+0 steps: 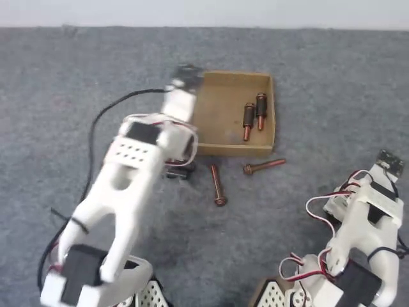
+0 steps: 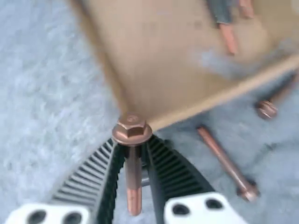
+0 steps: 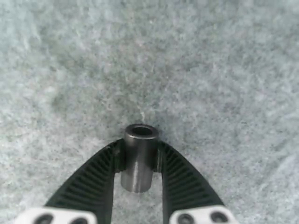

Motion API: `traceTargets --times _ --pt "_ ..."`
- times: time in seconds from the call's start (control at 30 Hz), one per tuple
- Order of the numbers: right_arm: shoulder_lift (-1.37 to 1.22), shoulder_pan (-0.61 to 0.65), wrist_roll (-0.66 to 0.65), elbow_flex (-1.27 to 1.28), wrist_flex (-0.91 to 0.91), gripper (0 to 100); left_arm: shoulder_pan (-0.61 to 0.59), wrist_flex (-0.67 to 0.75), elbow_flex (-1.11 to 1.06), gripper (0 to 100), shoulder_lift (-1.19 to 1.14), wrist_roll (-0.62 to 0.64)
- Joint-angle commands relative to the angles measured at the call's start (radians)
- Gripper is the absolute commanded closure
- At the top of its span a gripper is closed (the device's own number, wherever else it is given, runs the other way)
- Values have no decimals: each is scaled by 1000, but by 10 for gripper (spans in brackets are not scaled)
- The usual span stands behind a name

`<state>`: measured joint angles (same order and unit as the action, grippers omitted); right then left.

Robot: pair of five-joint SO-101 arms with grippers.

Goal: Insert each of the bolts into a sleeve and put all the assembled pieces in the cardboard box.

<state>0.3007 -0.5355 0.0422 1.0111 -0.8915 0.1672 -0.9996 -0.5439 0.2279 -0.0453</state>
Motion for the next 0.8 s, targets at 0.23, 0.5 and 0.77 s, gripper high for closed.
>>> traceTargets --times 0.23,0.5,0.77 --pt "16 15 -15 2 18 991 -347 298 -387 989 215 144" --pt "27 137 -20 -6 18 991 -489 439 -667 989 361 100" --pt "28 251 -20 -152 12 991 -506 446 -771 989 517 100"
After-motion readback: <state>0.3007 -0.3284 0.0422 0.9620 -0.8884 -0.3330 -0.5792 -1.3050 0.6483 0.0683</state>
